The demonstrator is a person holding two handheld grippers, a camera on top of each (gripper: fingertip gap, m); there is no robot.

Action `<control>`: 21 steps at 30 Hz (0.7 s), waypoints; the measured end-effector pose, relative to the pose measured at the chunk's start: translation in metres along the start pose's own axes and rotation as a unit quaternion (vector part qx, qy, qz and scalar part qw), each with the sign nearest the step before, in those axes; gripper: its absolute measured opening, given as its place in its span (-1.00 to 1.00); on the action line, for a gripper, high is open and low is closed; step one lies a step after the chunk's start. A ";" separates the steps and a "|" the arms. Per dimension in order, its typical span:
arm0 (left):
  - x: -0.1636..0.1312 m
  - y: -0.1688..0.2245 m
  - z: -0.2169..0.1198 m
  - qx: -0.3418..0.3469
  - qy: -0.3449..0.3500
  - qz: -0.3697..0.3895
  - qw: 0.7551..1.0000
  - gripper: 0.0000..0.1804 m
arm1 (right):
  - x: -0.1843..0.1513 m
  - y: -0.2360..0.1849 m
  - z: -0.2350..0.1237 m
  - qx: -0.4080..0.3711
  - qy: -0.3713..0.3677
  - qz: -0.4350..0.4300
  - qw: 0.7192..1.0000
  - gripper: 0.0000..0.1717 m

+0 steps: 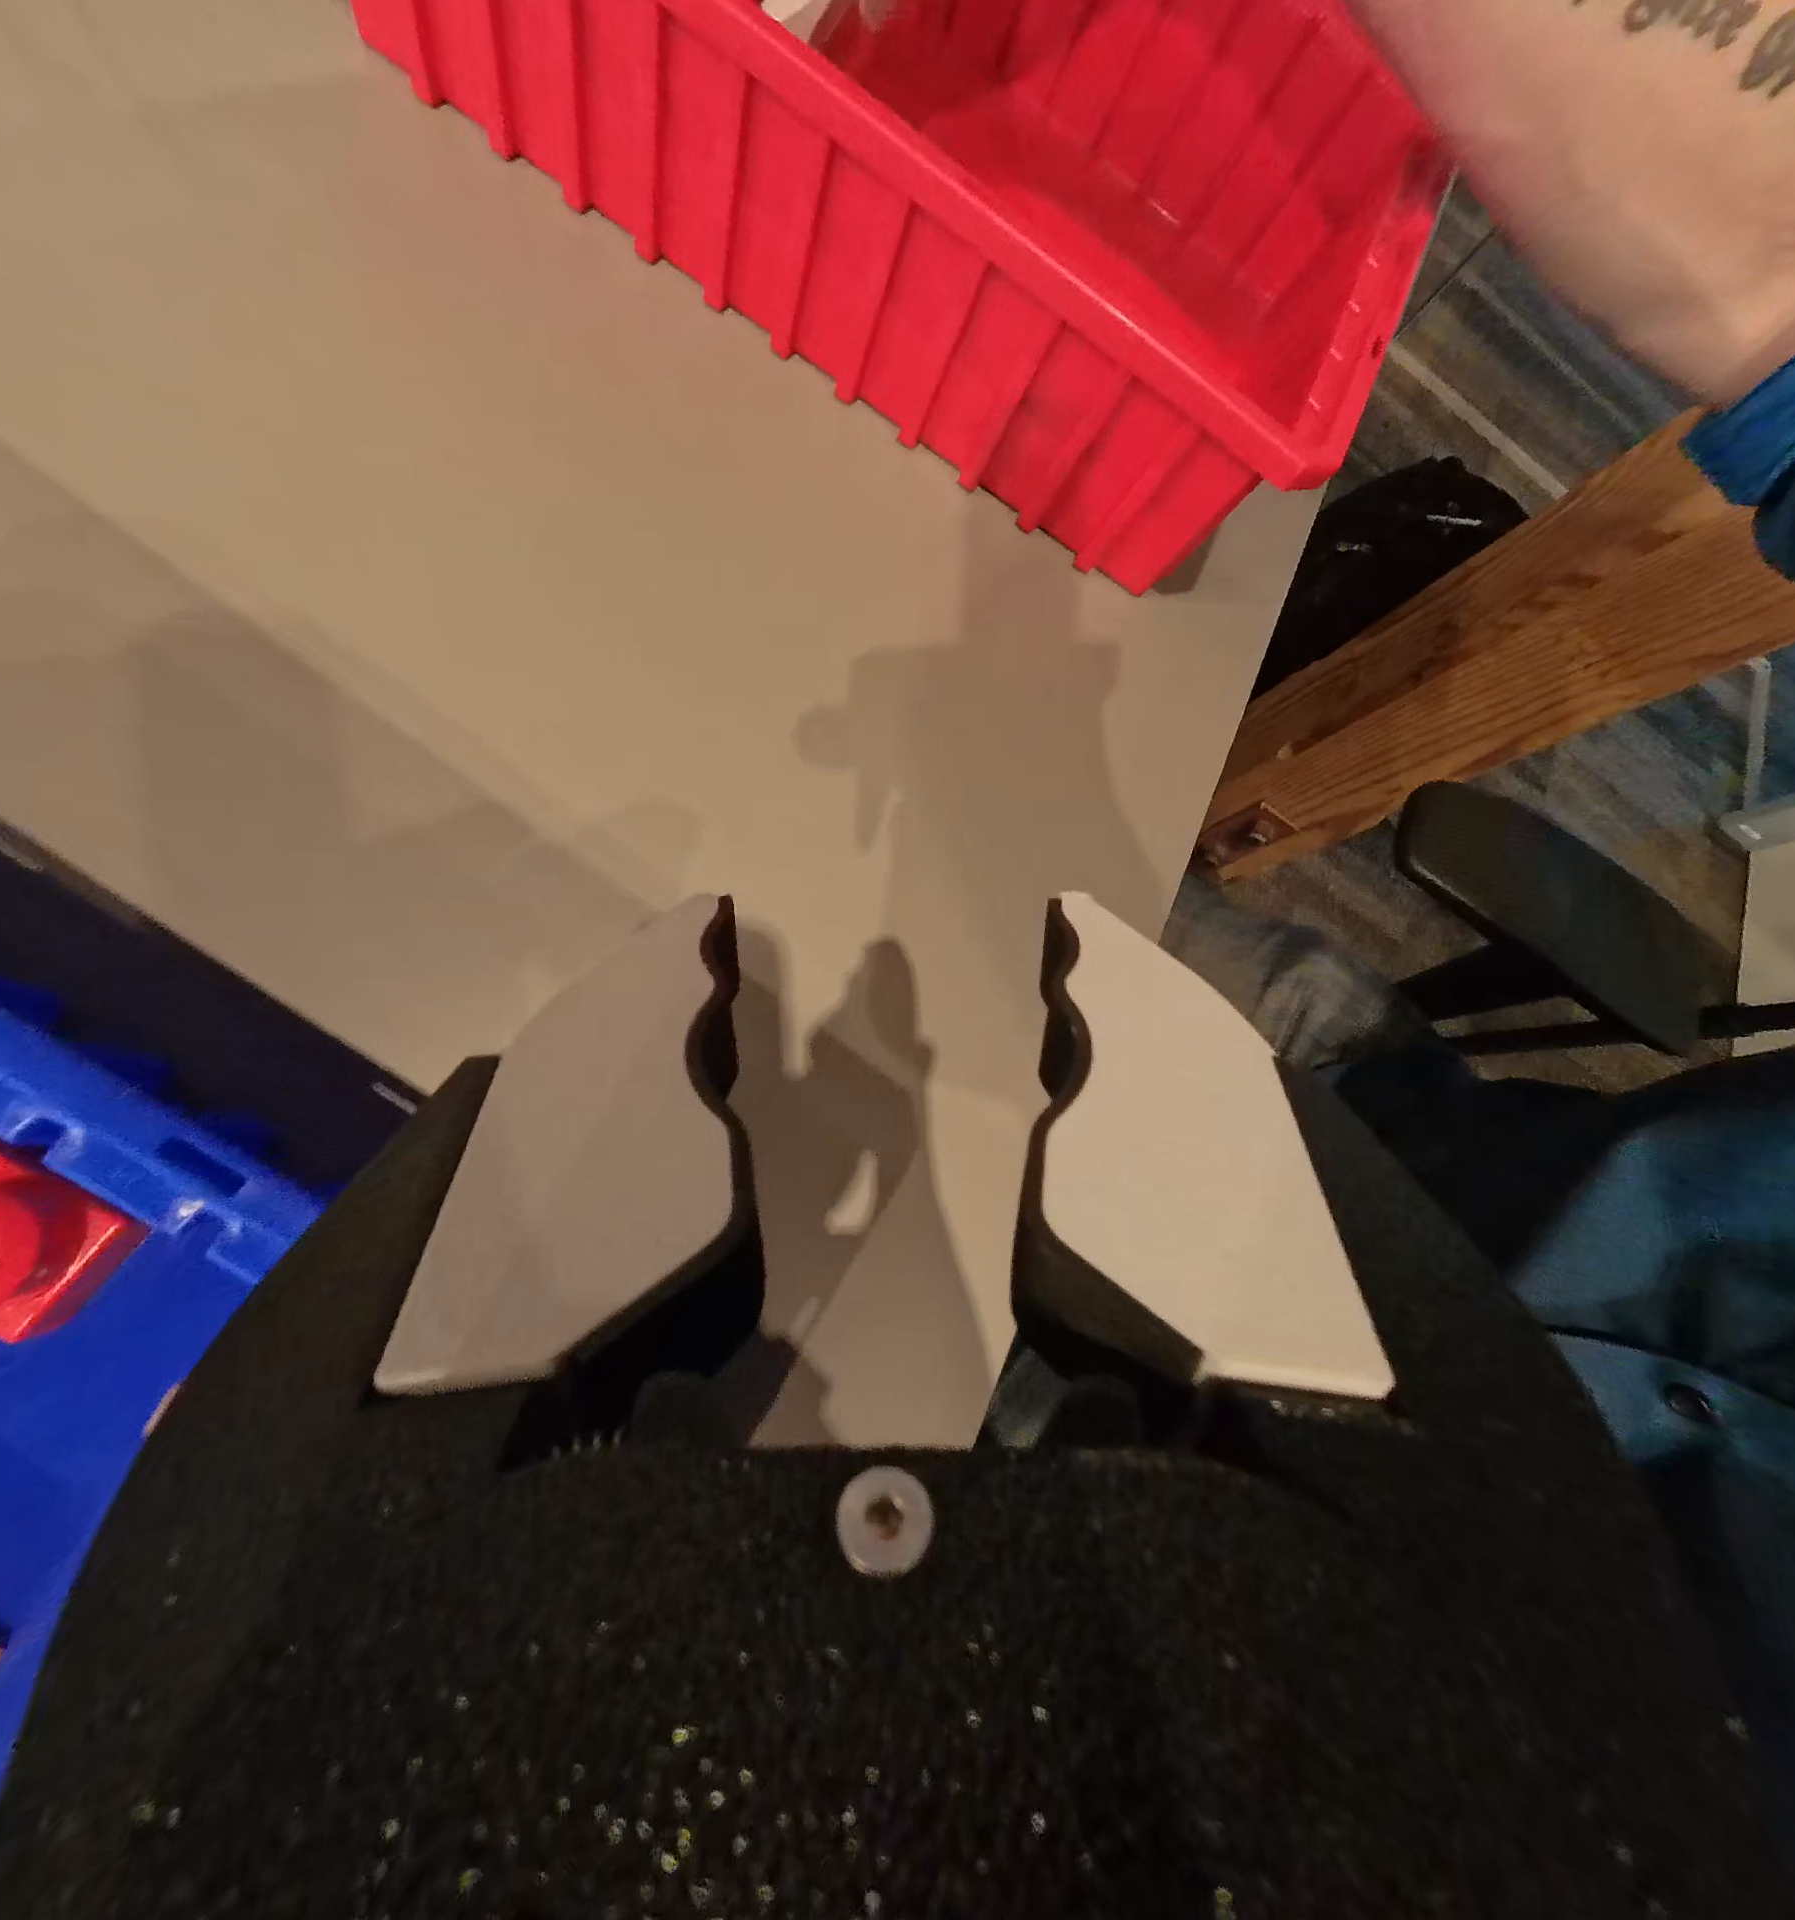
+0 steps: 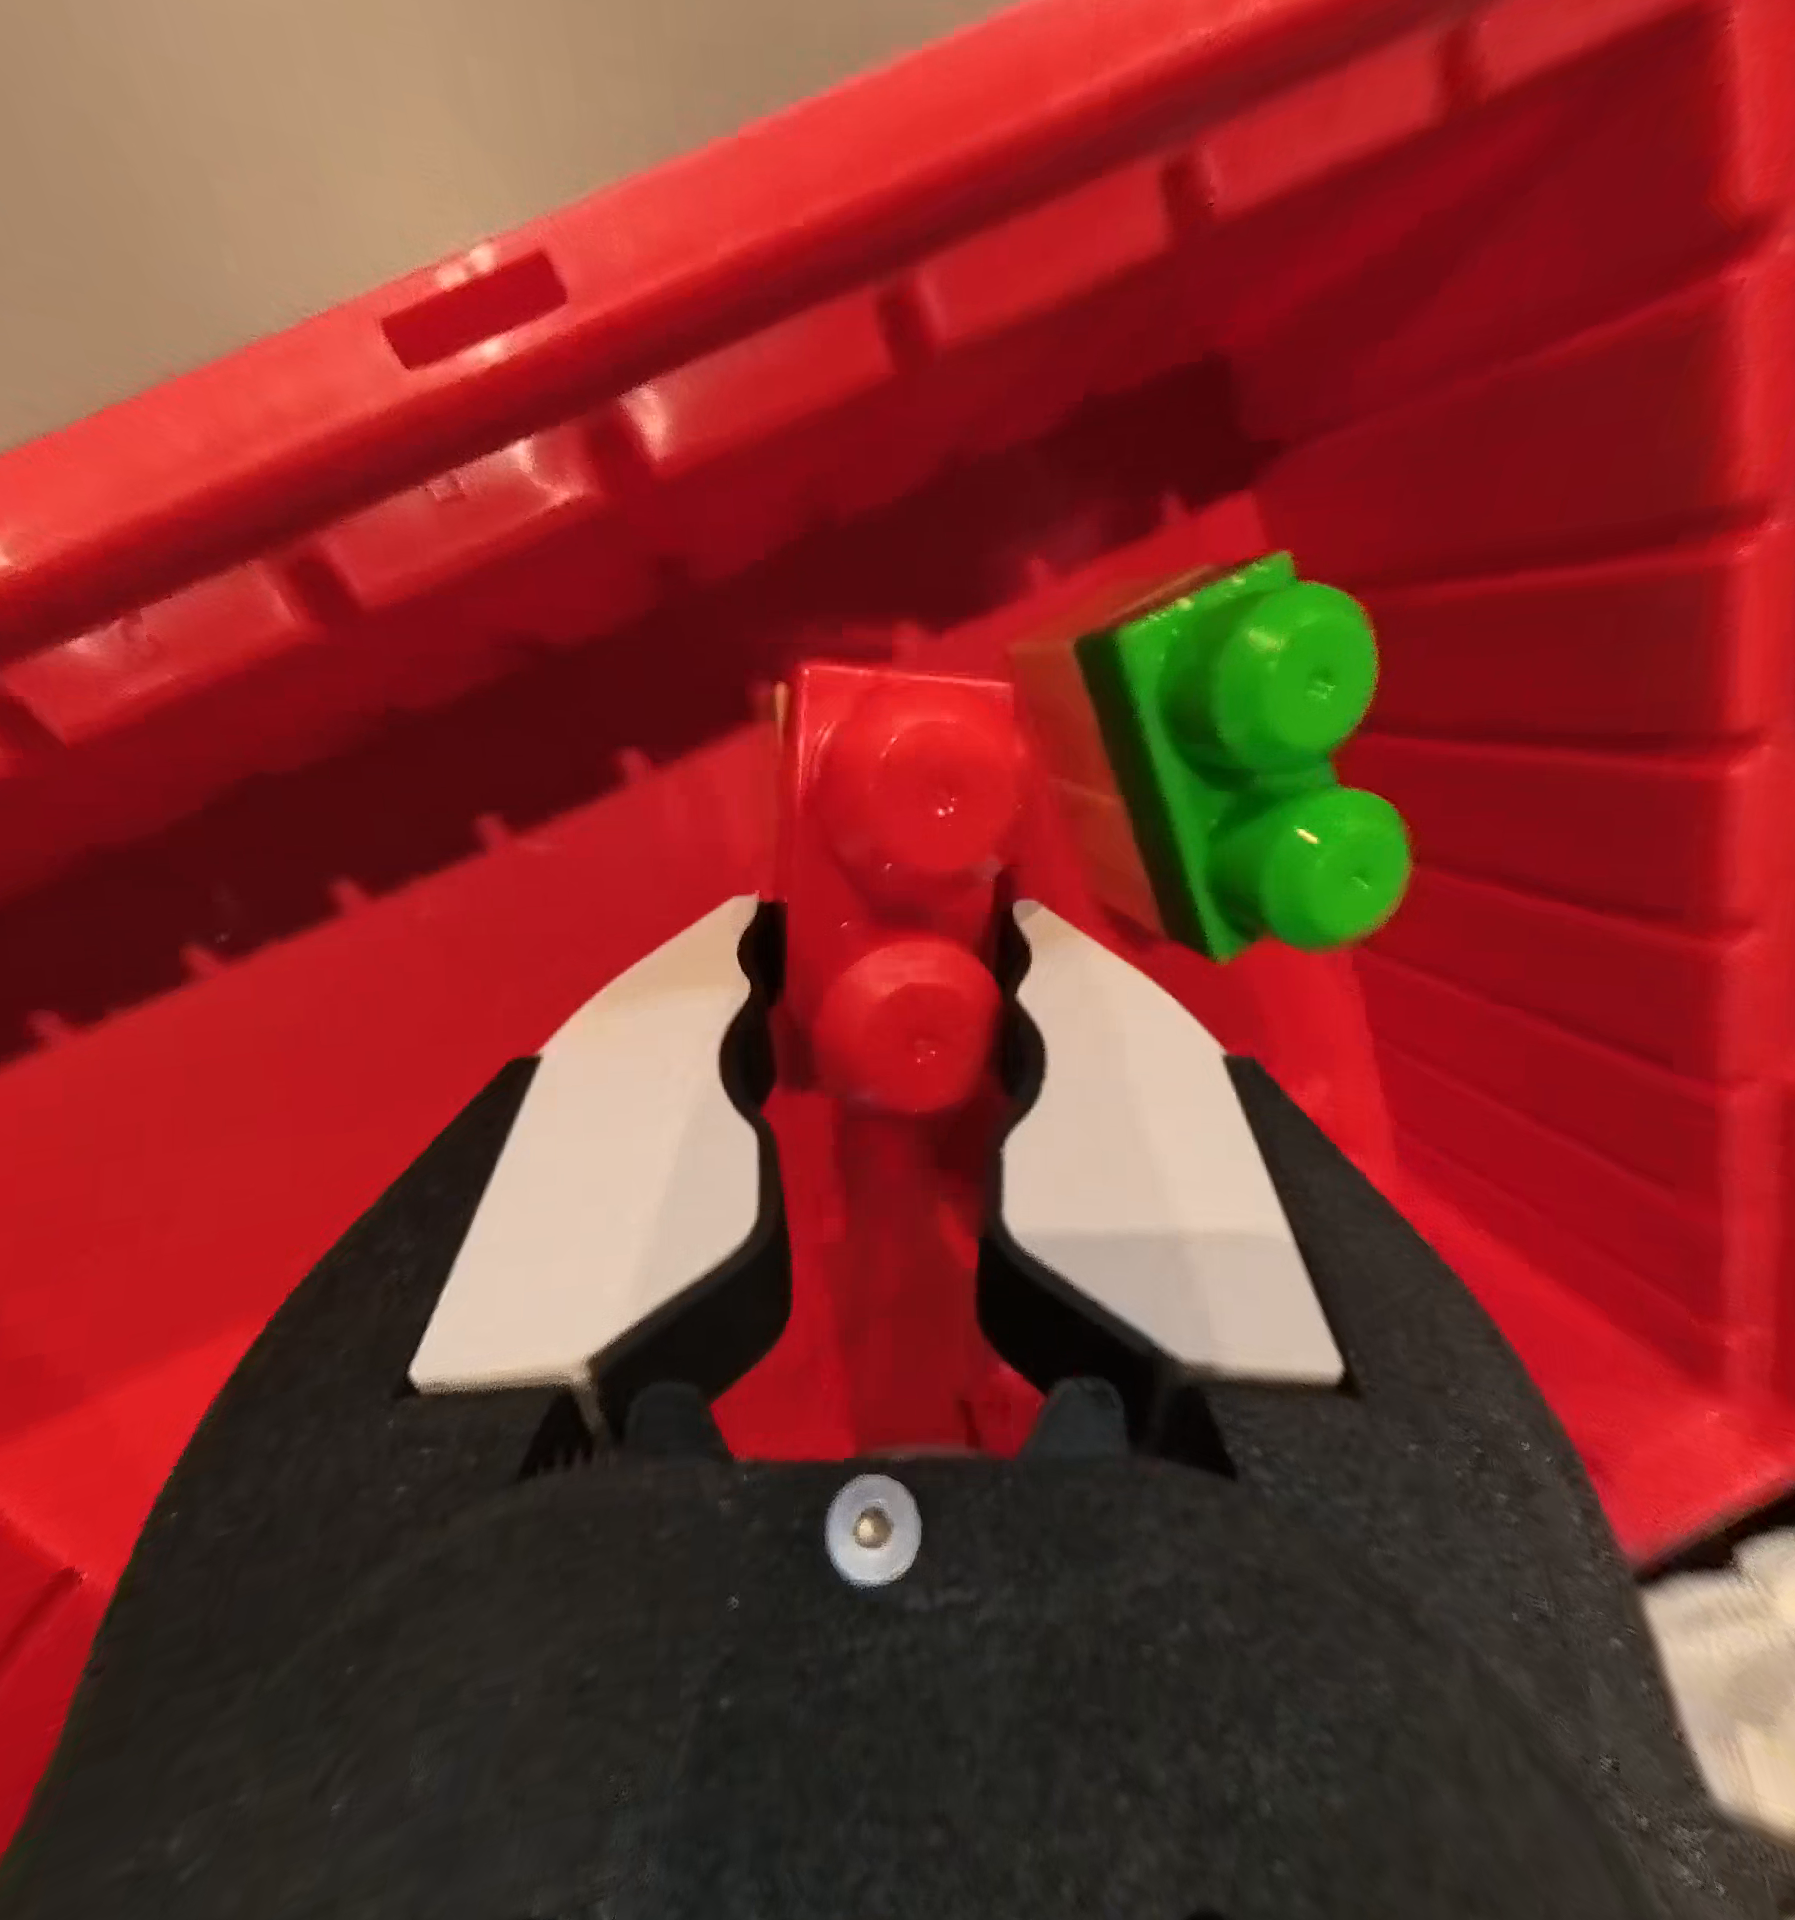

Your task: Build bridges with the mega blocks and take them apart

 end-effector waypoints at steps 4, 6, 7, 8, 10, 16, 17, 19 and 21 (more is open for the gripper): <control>-0.002 -0.004 -0.011 0.005 0.014 -0.010 1.000 -0.39 | 0.018 0.003 -0.060 -0.050 0.030 0.068 0.996 -0.55; -0.001 -0.004 -0.014 0.004 0.020 -0.013 1.000 -0.39 | 0.051 -0.012 -0.090 -0.047 0.095 0.100 0.989 -0.56; 0.000 -0.004 -0.014 0.003 0.022 -0.011 1.000 -0.39 | 0.071 -0.025 -0.098 -0.032 0.123 0.102 0.987 -0.56; 0.001 -0.003 -0.014 0.002 0.023 -0.008 1.000 -0.39 | 0.091 -0.041 -0.101 -0.017 0.134 0.088 0.987 -0.56; 0.001 -0.001 -0.014 0.003 0.022 -0.005 1.000 -0.39 | 0.129 -0.078 -0.088 0.007 0.123 0.035 0.992 -0.56; -0.004 0.003 -0.024 0.007 0.029 -0.001 1.000 -0.39 | 0.185 -0.160 -0.008 0.059 0.069 -0.091 0.992 -0.56; -0.006 0.002 -0.026 0.009 0.031 -0.001 0.999 -0.39 | 0.188 -0.168 0.000 0.065 0.061 -0.104 0.991 -0.56; -0.008 0.002 -0.029 0.010 0.034 -0.001 0.999 -0.40 | 0.190 -0.180 0.012 0.080 0.051 -0.129 0.987 -0.56; -0.009 0.002 -0.031 0.009 0.036 -0.002 0.999 -0.40 | 0.191 -0.183 0.018 0.073 0.040 -0.153 0.985 -0.56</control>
Point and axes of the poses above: each gripper's, where its closed fingertips meet, z out along the fingers, x out of its top, y = z × x across the jaws, the point moved 8 cm from there along -z, back along the fingers, and after that the axes turned 7 degrees about -z, right-handed, at the moved point
